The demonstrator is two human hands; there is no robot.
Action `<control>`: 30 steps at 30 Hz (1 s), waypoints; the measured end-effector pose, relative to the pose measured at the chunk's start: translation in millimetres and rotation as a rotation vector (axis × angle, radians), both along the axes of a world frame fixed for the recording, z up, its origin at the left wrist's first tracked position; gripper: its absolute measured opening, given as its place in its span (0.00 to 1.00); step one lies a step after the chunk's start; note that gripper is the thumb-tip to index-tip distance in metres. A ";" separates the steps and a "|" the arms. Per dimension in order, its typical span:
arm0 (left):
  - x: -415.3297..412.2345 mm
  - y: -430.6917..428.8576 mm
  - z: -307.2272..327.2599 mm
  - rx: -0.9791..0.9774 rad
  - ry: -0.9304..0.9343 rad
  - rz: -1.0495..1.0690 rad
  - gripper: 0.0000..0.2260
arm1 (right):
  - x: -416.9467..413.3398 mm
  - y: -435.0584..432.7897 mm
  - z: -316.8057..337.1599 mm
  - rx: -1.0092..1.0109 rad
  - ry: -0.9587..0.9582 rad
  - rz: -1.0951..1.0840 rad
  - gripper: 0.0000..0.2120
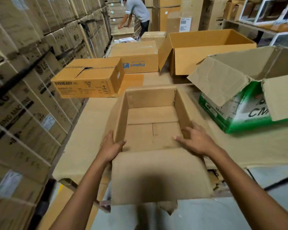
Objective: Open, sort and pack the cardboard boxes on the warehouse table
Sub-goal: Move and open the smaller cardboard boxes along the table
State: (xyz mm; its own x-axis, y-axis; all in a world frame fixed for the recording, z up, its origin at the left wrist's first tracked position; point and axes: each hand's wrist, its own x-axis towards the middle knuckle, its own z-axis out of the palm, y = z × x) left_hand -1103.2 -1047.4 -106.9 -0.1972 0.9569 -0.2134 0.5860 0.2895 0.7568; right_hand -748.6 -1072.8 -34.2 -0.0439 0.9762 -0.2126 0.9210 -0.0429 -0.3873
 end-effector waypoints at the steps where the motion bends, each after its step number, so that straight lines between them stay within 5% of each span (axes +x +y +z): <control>1: 5.8 -11.3 1.8 0.023 0.012 0.006 0.44 | 0.0 -14.1 -2.4 -0.008 -0.032 0.035 0.40; 8: 68.9 -75.7 17.5 0.371 0.338 0.197 0.27 | -8.5 -54.8 -23.7 0.144 -0.139 0.066 0.39; 13: 61.8 -75.2 25.4 0.298 0.390 0.124 0.27 | -23.7 -56.0 -27.7 0.129 -0.158 0.009 0.37; 18: 36.4 -76.4 30.2 0.279 0.396 -0.042 0.38 | -40.9 -75.1 -17.8 0.196 -0.238 0.005 0.34; 30: -67.8 -202.8 36.0 0.501 0.161 0.052 0.28 | -207.2 -168.5 -1.2 0.254 0.348 0.190 0.35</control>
State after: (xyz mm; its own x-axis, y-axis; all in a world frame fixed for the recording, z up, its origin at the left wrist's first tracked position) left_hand -1171.0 -1250.2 -70.9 -0.2400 0.9218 0.3044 0.7004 -0.0527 0.7118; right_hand -955.8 -1241.4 -35.4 -0.2528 0.9632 0.0915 0.7168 0.2499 -0.6509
